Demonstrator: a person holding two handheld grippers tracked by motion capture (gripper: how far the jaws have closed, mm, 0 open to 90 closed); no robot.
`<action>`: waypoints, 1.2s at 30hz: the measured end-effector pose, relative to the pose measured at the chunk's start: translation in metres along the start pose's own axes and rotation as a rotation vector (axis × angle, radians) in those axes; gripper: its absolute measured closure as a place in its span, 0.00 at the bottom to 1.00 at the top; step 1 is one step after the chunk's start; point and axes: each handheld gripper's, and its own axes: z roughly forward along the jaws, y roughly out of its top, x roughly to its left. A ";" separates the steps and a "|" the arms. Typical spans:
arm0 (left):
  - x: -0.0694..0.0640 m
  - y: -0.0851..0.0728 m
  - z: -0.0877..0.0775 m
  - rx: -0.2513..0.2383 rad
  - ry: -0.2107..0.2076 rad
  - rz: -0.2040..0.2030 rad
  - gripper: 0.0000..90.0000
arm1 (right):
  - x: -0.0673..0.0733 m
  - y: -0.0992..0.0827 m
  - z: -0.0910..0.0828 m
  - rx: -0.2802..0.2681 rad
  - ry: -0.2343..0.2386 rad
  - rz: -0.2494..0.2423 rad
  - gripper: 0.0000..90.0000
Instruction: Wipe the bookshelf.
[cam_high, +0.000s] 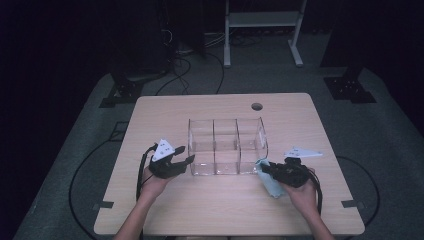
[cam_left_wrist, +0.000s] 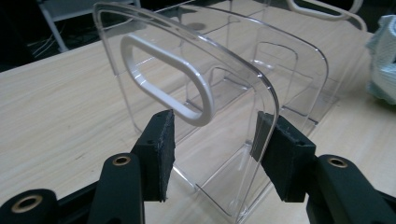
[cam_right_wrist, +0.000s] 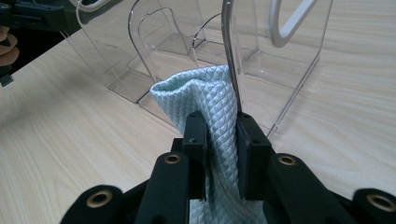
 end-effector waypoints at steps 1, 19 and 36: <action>0.002 0.001 0.001 0.000 0.004 -0.004 0.53 | 0.000 0.001 0.001 0.000 0.000 -0.001 0.84; 0.011 0.005 0.007 0.008 0.009 -0.014 0.49 | -0.004 0.007 0.006 0.006 0.012 0.001 0.83; 0.008 -0.010 -0.013 0.008 -0.016 -0.016 0.38 | -0.028 -0.021 -0.053 -0.018 -0.072 0.081 0.82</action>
